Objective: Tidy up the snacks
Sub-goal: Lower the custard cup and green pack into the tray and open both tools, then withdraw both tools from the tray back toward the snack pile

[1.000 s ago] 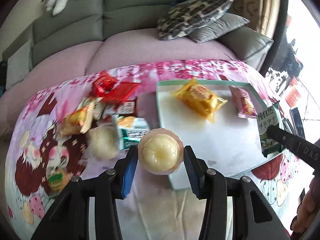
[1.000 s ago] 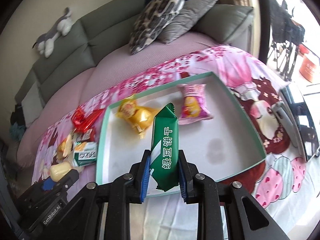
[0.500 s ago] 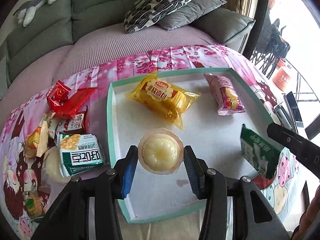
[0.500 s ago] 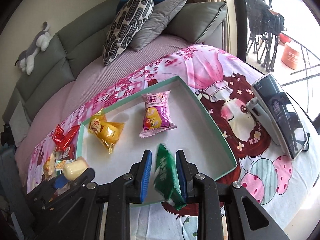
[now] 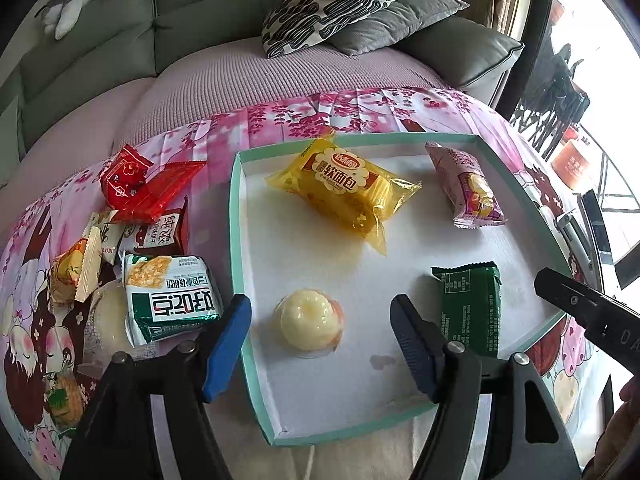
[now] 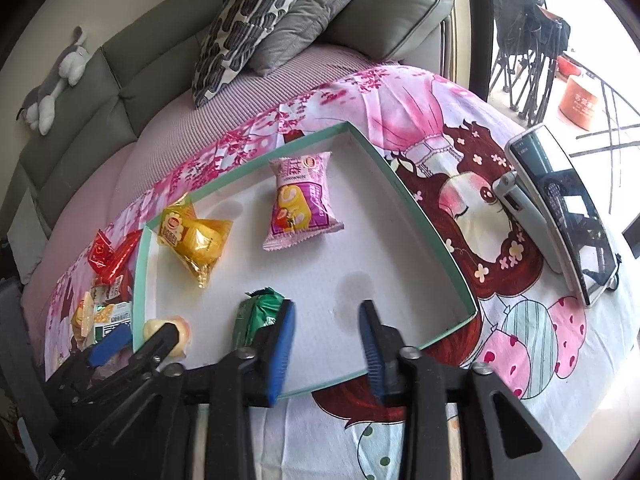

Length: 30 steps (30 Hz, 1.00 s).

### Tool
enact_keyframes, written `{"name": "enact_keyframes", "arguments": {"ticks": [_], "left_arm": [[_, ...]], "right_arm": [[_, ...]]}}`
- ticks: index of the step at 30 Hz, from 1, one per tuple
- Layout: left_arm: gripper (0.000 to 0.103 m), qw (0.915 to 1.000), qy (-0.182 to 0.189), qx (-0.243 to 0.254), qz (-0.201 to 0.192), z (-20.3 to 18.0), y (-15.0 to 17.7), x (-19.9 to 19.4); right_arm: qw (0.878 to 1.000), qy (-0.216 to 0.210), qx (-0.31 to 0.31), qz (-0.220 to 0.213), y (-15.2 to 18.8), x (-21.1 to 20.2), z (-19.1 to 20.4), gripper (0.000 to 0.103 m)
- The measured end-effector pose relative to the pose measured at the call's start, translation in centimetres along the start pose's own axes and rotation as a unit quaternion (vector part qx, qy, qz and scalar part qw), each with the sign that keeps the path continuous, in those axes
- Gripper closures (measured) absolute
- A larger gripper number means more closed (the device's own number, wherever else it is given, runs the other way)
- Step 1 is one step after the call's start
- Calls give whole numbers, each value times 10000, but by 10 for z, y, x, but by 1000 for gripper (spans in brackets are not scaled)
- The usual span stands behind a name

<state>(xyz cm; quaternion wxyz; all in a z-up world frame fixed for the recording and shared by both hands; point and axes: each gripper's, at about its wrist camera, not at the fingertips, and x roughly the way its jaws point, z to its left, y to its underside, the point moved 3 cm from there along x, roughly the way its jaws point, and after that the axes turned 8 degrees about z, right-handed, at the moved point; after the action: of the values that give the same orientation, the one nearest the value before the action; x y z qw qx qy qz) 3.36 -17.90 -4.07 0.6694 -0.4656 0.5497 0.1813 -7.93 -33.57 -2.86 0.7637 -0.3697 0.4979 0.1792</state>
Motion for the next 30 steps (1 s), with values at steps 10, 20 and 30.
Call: {"name": "enact_keyframes", "arguments": {"ticks": [10, 20, 30], "left_arm": [[11, 9994, -147, -255, -153, 14, 3, -13], [9, 9925, -371, -1119, 328, 59, 21, -10], [9, 9763, -523, -1967, 739, 104, 40, -9]], "right_arm": [[9998, 62, -150, 148, 3, 7, 5, 25], [9991, 63, -413, 5, 5, 3, 15, 0], [9974, 73, -712, 69, 10, 6, 28, 0]]}}
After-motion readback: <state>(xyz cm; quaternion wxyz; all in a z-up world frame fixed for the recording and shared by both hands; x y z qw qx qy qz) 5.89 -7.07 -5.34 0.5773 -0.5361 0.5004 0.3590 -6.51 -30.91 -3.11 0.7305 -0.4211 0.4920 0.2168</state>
